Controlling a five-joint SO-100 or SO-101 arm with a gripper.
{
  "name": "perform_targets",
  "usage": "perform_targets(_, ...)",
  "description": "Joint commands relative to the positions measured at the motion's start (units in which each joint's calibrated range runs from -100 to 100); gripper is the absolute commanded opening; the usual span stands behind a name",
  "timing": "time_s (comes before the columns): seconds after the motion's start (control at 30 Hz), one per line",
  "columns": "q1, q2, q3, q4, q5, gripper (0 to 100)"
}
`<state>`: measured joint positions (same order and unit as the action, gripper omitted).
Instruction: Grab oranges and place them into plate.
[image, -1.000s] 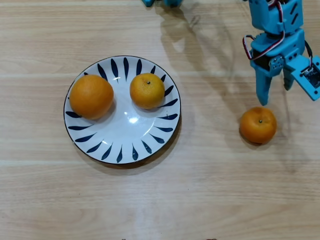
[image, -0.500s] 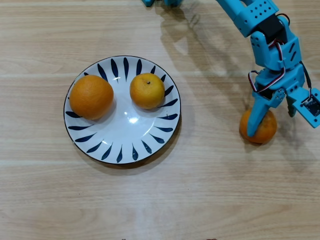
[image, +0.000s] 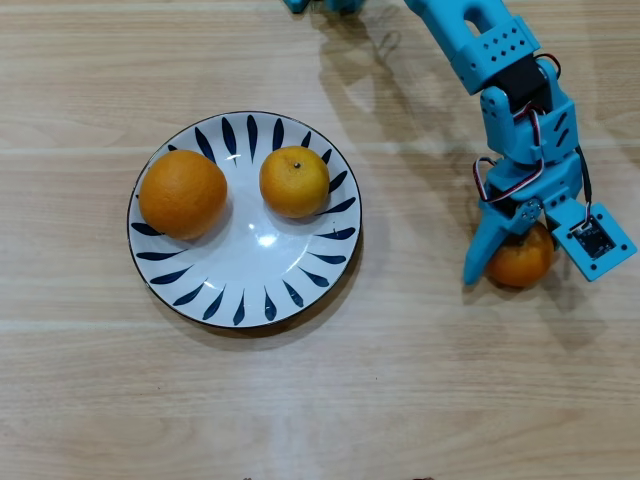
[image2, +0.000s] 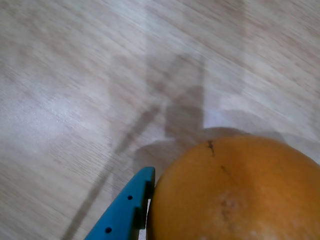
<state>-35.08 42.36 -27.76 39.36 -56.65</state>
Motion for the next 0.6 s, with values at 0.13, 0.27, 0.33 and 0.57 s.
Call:
perform_targets(0.13,1.4,-0.9,-0.4,-0.3,-0.3,39)
perform_targets(0.27,1.4,-1.0,0.1,-0.3,-0.3,37)
perform_targets(0.33,1.3,-1.0,0.1,-0.3,-0.3,37)
perform_targets(0.57,0.9,-1.1,0.1,-0.2,-0.3,37)
